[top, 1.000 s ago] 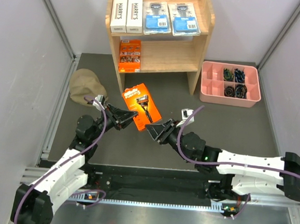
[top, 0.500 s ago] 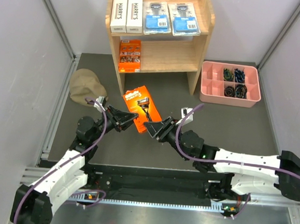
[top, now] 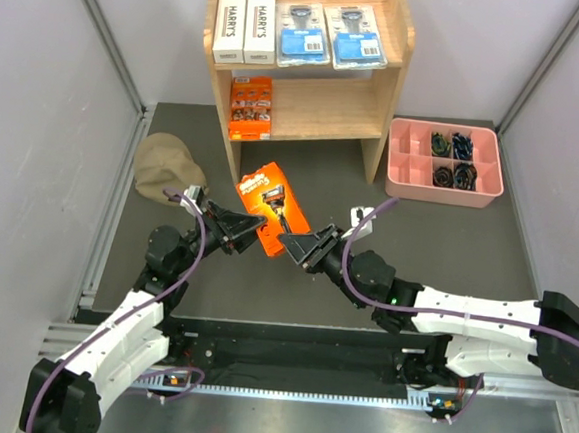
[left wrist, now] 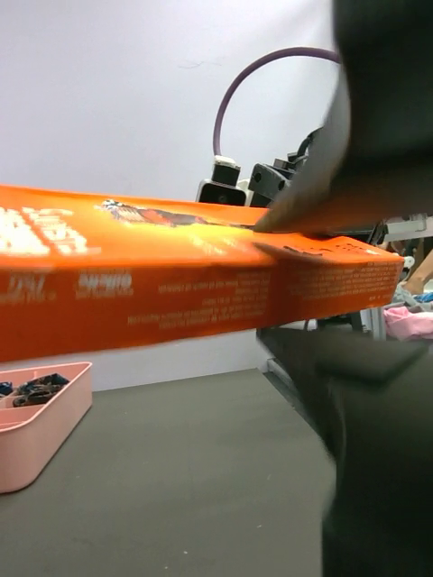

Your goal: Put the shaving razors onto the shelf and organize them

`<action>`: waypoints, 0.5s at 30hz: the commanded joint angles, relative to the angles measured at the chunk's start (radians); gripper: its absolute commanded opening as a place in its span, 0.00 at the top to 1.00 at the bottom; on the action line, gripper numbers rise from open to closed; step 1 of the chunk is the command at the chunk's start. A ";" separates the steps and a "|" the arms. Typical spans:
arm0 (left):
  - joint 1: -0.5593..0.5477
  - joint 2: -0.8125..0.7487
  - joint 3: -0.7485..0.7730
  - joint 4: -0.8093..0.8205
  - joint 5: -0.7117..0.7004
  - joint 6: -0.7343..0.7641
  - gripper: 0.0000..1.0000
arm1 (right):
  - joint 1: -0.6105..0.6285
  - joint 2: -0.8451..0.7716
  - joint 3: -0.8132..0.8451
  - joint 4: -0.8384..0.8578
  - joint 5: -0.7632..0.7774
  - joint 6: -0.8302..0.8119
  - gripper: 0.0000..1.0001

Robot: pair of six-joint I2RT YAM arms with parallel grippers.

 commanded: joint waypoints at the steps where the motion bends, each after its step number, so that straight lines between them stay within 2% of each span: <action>1: -0.005 -0.007 0.000 0.035 0.019 0.016 0.34 | -0.011 -0.027 0.020 0.000 -0.015 -0.029 0.87; 2: -0.003 -0.007 0.000 0.033 0.019 0.016 0.13 | -0.011 -0.029 0.019 -0.003 -0.012 -0.029 0.87; 3: -0.003 -0.005 0.000 0.033 0.019 0.016 0.01 | -0.011 -0.030 0.017 -0.006 -0.010 -0.028 0.88; 9: -0.003 0.001 0.033 -0.014 0.020 0.064 0.01 | -0.014 -0.048 0.008 -0.031 0.000 -0.022 0.88; 12: -0.003 -0.010 0.141 -0.287 0.002 0.233 0.01 | -0.020 -0.064 0.002 -0.044 0.004 -0.020 0.88; 13: -0.003 -0.008 0.228 -0.377 -0.044 0.361 0.01 | -0.021 -0.075 0.000 -0.049 0.008 -0.020 0.88; 14: -0.003 -0.007 0.276 -0.604 -0.081 0.432 0.01 | -0.020 -0.079 -0.001 -0.063 0.010 -0.020 0.88; 15: -0.003 0.007 0.325 -0.713 -0.139 0.498 0.01 | -0.023 -0.084 -0.004 -0.066 0.013 -0.020 0.88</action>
